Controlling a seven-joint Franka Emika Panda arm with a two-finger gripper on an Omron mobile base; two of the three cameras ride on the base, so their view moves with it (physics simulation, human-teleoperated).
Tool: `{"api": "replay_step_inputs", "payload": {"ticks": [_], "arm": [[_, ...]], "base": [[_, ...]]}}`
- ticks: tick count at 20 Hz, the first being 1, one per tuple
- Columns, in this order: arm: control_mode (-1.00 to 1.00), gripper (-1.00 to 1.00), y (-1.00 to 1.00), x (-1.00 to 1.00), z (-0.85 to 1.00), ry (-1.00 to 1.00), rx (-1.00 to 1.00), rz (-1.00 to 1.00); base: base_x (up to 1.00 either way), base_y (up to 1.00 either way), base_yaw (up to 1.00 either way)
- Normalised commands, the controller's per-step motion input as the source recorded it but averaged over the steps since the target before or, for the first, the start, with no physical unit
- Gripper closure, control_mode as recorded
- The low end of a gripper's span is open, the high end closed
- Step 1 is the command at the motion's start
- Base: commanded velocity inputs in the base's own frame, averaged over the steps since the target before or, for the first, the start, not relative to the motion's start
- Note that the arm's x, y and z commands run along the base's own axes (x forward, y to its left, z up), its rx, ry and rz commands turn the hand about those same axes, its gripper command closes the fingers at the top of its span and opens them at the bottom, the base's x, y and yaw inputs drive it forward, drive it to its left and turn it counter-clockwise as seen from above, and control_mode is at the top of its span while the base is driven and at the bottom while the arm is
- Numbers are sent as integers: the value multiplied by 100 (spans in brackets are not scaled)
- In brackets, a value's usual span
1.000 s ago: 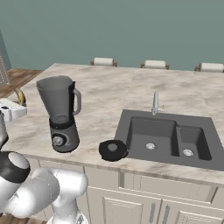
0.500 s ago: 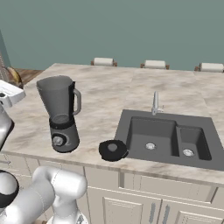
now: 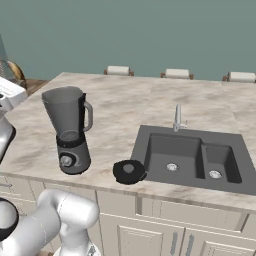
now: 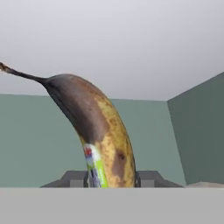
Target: Open the blender lid, put the banana in the blender, close the lid, and start the blender.
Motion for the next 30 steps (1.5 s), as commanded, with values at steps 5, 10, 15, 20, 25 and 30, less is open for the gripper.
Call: {"api": "replay_step_inputs", "payload": {"ticks": [5,10,15,20,25,30], "arm": [[-100,100,-31,-10,44,14,0,-10],[-100,100,-27,0,45,18,-1,-11],[-100,100,-57,0,-16,17,0,-7],[-100,100,-52,0,-61,27,1,-5],[-100,100,-50,14,-16,15,2,0],[-100,100,-6,40,-2,14,0,0]], "base": [[0,0,0],[0,0,0],[0,0,0],[0,0,0],[0,0,0],[0,0,0]]}}
